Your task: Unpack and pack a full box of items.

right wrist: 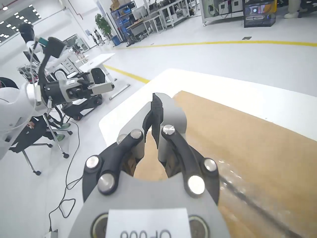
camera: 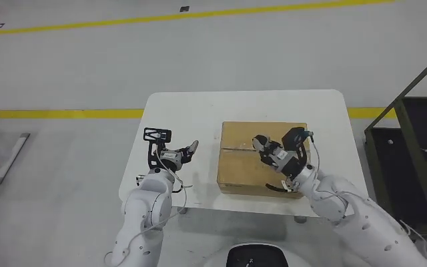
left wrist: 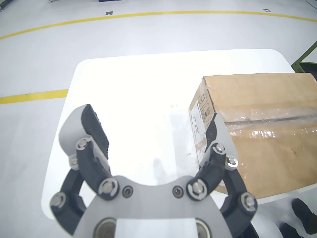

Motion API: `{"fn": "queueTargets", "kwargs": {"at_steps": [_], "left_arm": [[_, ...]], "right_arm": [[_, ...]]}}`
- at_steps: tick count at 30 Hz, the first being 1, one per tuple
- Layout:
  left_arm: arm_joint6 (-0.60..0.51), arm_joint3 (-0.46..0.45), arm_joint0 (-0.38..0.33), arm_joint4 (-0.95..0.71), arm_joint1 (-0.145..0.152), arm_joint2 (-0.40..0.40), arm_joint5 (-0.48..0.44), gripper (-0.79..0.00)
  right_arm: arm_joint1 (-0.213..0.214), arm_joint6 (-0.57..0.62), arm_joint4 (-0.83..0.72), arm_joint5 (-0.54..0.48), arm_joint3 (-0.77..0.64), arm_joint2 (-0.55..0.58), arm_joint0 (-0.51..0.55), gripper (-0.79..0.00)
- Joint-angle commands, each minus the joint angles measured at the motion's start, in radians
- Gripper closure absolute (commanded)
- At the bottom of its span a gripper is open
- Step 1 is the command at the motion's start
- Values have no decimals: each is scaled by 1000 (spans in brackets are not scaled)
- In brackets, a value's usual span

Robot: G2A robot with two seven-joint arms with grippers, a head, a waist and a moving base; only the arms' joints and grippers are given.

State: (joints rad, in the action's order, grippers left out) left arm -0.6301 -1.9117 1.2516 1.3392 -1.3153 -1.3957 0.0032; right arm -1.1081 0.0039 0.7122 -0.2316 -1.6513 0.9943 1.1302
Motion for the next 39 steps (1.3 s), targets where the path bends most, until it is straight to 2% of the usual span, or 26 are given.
{"fn": "queueTargets", "kwargs": {"at_steps": [1,8,18,30,39], "left_arm": [[0,0,0,0,0,0,0,-785],[0,0,0,0,0,0,0,-785],[0,0,0,0,0,0,0,-785],[0,0,0,0,0,0,0,-785],[0,0,0,0,0,0,0,-785]], "right_arm": [[-21,-22,46,25,59,-67,-50,0],[-52,-59,83,86,173,-119,-79,0],[-43,-36,17,107,163,-19,20,0],[-14,-22,-34,107,31,174,170,0],[5,11,-96,114,0,345,254,0]]}}
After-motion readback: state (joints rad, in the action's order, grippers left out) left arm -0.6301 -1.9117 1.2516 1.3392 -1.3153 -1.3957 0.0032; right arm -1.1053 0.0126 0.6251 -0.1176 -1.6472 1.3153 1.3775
